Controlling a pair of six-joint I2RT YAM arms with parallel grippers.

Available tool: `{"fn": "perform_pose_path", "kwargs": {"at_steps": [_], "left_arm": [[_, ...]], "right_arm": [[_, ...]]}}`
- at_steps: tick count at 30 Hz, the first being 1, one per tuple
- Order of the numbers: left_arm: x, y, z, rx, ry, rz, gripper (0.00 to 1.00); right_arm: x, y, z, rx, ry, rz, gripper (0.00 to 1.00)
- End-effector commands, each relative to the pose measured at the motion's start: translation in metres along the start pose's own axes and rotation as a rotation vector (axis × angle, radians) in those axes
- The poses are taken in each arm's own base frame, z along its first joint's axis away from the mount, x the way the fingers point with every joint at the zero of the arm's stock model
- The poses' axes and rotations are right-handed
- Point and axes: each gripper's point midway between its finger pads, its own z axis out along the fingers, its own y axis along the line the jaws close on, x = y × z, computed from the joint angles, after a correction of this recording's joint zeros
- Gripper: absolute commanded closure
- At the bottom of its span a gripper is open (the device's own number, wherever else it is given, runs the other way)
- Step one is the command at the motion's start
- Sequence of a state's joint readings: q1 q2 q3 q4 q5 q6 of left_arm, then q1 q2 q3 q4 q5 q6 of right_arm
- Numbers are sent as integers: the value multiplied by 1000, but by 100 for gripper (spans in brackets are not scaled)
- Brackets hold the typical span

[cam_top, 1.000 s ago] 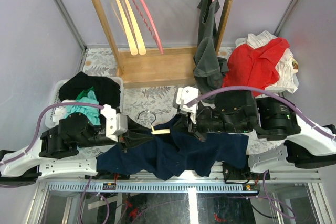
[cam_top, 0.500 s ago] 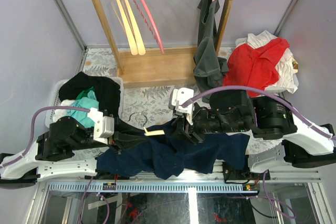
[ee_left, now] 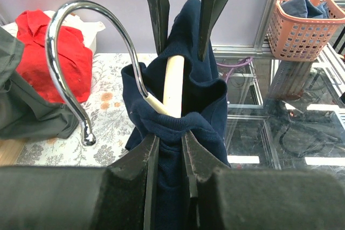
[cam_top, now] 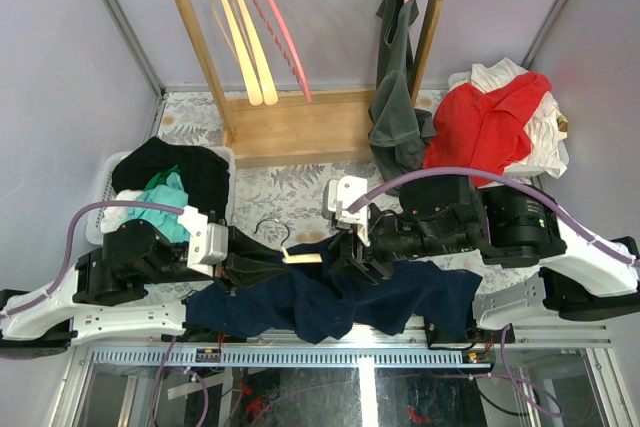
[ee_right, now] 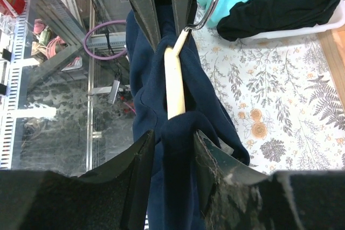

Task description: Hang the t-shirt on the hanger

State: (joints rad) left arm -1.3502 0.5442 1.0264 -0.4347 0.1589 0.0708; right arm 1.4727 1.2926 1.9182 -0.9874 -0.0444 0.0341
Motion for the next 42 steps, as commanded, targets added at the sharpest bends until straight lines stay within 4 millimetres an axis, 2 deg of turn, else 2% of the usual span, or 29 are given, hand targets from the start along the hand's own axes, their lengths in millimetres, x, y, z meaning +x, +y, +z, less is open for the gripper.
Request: {"fn": "perform_pose_path", "kwargs": {"at_steps": [1,5,9,12,16,20,25,28,34,42], "left_arm": [[-67,-4,-5,20,-219,37,100],[-70,-4,-4,24,-222,42,100],[-72,-3,-4,16,-219,41,100],[-72,-1,-1,9,-199,32,98],[-69,4,3,-14,-160,20,77],[-72,8,-3,-47,-154,17,66],[-79,15,-13,-92,-153,13,64],[-74,24,-16,-152,-133,-19,64],[-54,44,-16,-284,-101,-115,64],[-30,54,-7,-349,26,-166,64]], "right_arm": [[5,7,6,-41,16,-10,60],[11,8,6,-46,28,-7,64],[13,8,3,-44,23,-1,91],[14,7,-1,-39,16,2,100],[19,2,-11,-5,6,13,100],[22,-3,-33,35,-38,32,100],[30,-10,-56,82,-69,52,100],[30,-14,-74,109,-104,63,100],[27,-24,-106,173,-194,81,100],[31,-29,-123,198,-262,97,100]]}}
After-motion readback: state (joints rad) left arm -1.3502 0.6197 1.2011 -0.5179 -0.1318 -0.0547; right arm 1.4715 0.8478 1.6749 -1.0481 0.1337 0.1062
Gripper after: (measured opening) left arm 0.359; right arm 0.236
